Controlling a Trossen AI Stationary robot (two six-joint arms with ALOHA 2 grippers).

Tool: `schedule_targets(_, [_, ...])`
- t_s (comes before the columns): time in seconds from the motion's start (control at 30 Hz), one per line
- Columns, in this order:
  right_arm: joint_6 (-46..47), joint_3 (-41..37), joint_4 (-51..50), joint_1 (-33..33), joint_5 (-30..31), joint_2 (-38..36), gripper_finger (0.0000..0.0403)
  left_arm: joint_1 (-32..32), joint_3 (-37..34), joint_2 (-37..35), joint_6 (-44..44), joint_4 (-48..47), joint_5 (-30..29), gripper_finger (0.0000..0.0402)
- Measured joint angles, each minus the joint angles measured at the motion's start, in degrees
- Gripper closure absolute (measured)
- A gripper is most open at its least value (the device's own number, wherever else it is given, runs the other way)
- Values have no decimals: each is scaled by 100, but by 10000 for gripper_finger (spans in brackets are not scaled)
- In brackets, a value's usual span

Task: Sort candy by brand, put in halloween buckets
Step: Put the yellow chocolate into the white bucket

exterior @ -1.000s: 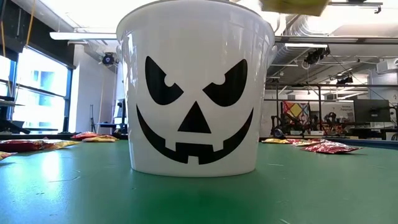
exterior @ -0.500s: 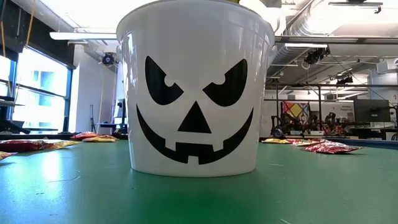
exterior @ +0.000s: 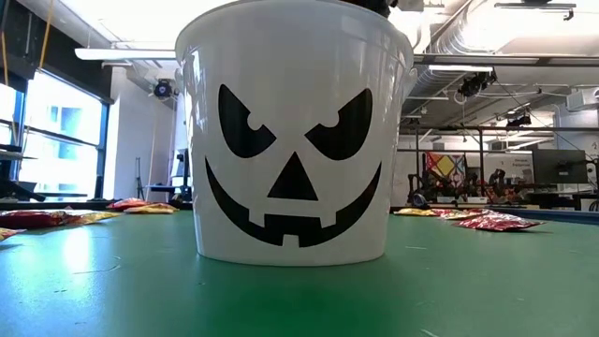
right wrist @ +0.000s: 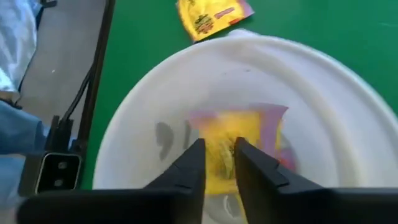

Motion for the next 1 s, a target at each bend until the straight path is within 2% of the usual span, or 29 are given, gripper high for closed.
schedule_targets(0.2, [-199, 385, -552, -6, -41, 0, 266, 23, 0, 0, 26, -17, 0, 401])
schedule_targets(0.33, [-518, 1063, -1680, -59, 357, -74, 263, 85, 0, 0, 54, -23, 2, 401])
schedule_targets(0.47, [-693, 1906, -3105, -210, 945, -204, 300, 174, 2, -2, 57, -26, 2, 401])
schedule_targets(0.63, [-782, 2328, -4257, -559, 1550, -531, 385, 360, 2, -2, -35, -40, 240, 401])
schedule_targets(0.77, [-791, 1766, -4327, -1100, 1768, -1089, 394, 556, 2, -2, -1, -100, 258, 401])
schedule_targets(0.9, [-683, 359, -3545, -1837, 1701, -1965, 400, 821, 2, -2, 55, -128, 407, 402])
schedule_targets(1.0, [-535, -862, -2760, -2518, 1377, -2732, 402, 1044, 2, -2, 155, -124, 510, 401])
